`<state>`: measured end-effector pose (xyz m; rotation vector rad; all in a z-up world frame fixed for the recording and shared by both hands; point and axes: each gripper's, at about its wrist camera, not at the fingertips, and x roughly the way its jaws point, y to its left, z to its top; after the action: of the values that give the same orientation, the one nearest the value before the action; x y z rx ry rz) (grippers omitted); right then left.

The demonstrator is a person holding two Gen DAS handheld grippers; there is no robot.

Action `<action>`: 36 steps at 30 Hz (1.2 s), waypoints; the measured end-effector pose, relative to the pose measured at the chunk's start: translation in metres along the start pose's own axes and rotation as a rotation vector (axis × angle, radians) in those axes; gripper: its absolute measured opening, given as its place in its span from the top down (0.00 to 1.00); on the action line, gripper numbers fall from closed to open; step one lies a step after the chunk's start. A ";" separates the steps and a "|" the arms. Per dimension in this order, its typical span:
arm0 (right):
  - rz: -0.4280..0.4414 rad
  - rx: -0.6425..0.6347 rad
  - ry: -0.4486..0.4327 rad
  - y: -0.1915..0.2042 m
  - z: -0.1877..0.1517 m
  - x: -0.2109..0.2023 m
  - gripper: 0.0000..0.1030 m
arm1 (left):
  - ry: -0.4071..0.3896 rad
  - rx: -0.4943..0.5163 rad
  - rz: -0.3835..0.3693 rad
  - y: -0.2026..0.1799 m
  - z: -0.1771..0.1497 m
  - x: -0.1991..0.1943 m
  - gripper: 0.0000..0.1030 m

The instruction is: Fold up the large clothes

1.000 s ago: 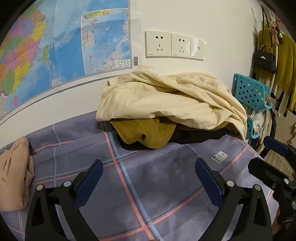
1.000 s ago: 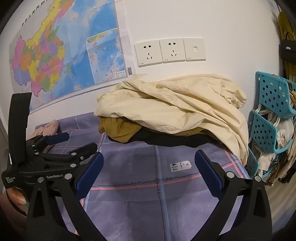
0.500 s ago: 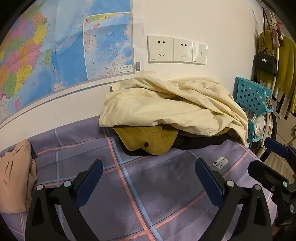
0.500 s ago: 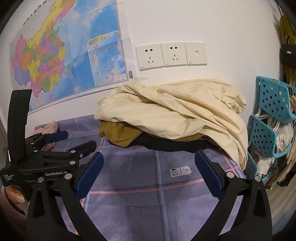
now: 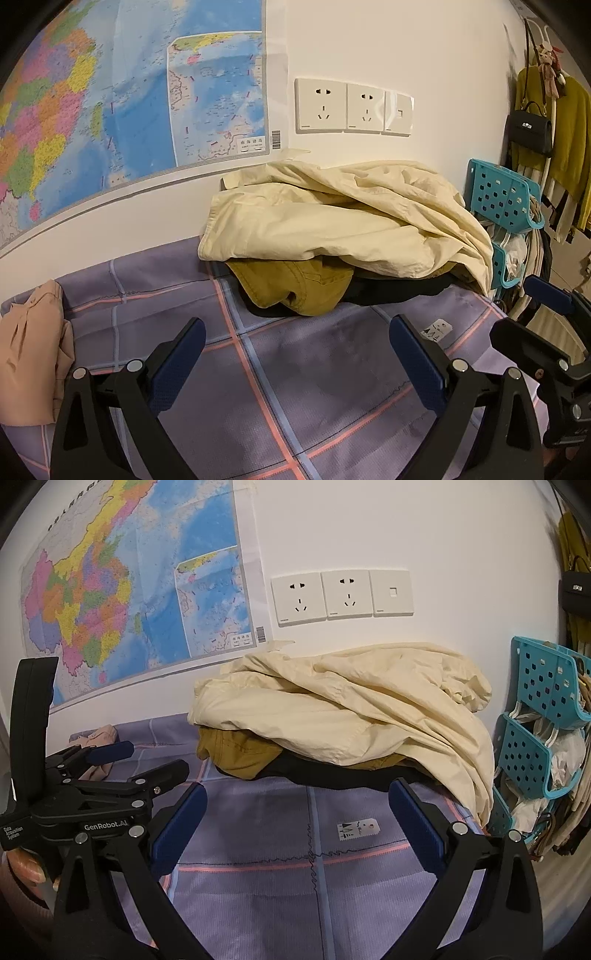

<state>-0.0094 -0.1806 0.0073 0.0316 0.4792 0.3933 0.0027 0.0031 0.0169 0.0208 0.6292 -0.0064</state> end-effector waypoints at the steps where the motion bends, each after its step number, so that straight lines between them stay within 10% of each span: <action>1: 0.001 0.000 0.001 0.000 0.000 0.000 0.05 | 0.000 0.001 0.000 0.000 0.000 0.000 0.07; 36: 0.010 0.006 0.000 -0.004 0.003 0.004 0.05 | -0.005 0.000 -0.002 -0.006 0.001 -0.001 0.07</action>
<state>-0.0032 -0.1829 0.0076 0.0396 0.4803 0.4015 0.0022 -0.0028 0.0187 0.0199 0.6240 -0.0082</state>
